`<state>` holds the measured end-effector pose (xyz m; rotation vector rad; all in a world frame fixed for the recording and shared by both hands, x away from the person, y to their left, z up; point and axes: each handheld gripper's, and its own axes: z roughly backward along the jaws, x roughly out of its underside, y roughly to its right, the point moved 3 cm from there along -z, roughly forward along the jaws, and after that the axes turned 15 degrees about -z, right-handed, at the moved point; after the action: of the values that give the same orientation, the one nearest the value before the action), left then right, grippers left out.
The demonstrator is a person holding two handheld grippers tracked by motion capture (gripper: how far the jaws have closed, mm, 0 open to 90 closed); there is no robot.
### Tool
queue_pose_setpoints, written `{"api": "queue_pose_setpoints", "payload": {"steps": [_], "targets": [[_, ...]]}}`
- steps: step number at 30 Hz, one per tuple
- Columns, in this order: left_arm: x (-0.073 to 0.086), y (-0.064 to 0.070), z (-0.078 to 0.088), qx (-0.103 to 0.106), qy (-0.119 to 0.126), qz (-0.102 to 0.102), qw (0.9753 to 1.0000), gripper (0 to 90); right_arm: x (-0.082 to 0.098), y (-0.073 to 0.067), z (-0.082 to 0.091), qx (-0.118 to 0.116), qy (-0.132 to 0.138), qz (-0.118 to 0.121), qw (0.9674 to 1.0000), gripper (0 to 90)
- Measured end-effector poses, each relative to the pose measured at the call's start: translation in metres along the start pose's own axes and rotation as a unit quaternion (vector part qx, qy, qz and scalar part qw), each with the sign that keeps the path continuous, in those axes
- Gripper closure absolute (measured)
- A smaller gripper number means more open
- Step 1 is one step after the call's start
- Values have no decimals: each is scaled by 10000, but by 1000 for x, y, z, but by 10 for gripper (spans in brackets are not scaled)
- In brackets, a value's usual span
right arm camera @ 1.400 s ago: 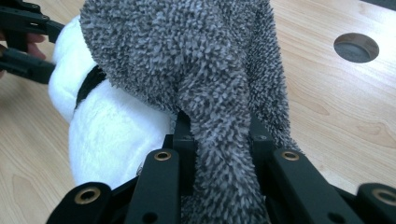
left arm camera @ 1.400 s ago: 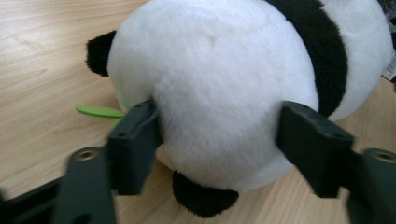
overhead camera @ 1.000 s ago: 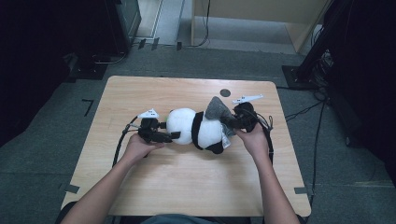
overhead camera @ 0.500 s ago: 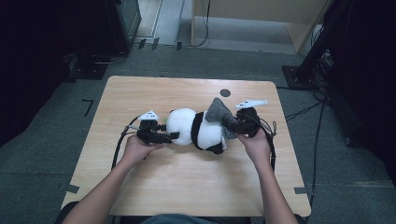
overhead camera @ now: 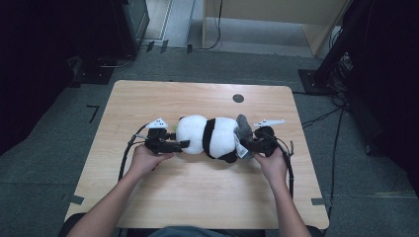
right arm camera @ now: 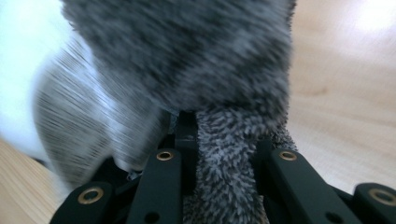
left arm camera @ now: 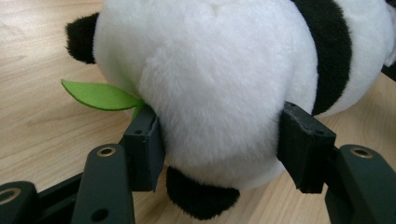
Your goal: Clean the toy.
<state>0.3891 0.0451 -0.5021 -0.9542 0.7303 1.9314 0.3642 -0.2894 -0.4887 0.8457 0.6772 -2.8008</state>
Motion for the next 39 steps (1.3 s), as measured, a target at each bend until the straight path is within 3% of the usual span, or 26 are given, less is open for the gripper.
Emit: {"api": "queue_pose_setpoints", "payload": {"steps": [5,9,14,18,22,32,35,39], "targets": [[2,2,2,-9,11,60,10000,401,3,1,-13,100,-315,62,9994,745],[4,3,3,-3,0,89,10000,402,1,12,-11,240,-427,-77,9988,746],[5,3,3,3,63,126,9999,400,-11,23,16,183,156,-363,9991,746],[5,3,3,-15,98,134,9999,397,-19,22,37,102,518,-394,9978,745],[5,3,3,-37,114,153,9998,395,-27,11,49,39,681,-243,9974,742],[4,6,4,-99,50,127,9999,395,-47,-45,63,-326,980,468,9936,739],[4,7,4,-120,55,145,9998,397,-48,-55,57,-485,891,524,9935,734],[4,8,4,-133,61,141,9998,397,-45,-55,40,-413,622,570,9956,729]]}}
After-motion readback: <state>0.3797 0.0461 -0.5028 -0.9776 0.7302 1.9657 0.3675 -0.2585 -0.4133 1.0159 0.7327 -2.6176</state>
